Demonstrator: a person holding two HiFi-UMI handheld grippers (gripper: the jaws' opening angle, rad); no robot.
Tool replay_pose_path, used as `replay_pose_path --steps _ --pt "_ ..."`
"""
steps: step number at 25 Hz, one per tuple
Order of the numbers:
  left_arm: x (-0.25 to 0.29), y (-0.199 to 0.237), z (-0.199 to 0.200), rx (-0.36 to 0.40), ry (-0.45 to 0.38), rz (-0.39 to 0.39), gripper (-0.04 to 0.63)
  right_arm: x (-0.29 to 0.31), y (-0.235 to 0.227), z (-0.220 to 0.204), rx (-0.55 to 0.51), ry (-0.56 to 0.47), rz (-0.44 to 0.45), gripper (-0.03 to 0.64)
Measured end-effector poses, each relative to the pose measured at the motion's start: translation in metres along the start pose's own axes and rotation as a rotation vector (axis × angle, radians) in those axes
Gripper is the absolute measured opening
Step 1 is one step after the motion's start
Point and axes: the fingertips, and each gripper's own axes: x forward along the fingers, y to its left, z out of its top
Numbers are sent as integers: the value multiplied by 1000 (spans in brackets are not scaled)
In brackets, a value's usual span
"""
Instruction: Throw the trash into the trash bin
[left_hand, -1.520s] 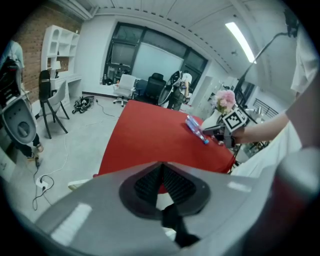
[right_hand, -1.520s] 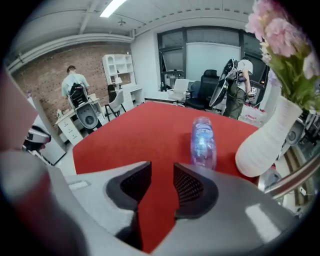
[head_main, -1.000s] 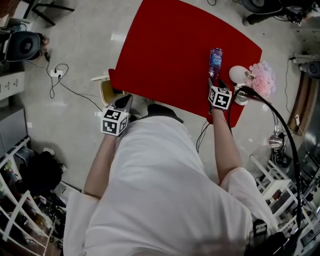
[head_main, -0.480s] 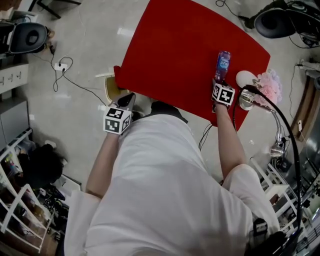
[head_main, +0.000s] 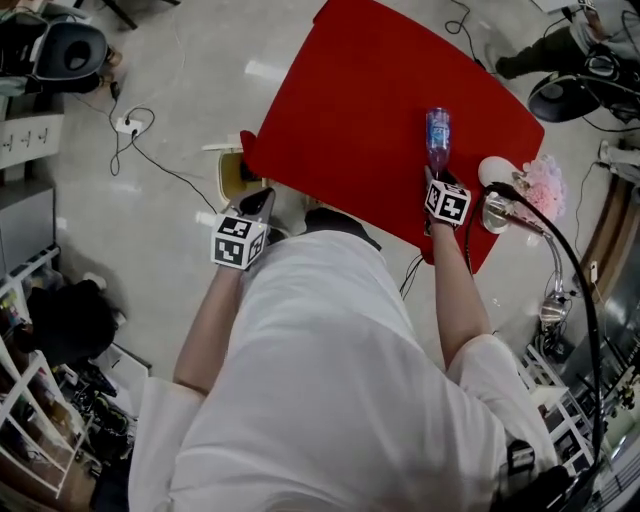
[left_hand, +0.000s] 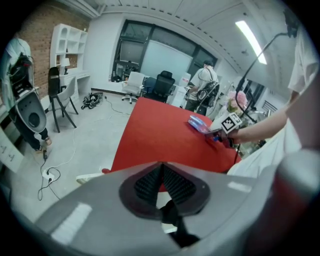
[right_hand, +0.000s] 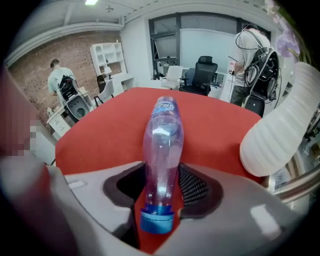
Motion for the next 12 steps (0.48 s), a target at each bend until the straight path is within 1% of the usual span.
replay_pose_path --steps 12 --pt "-42 13 -39 -66 -62 36 5 -11 98 27 -126 -44 132 193"
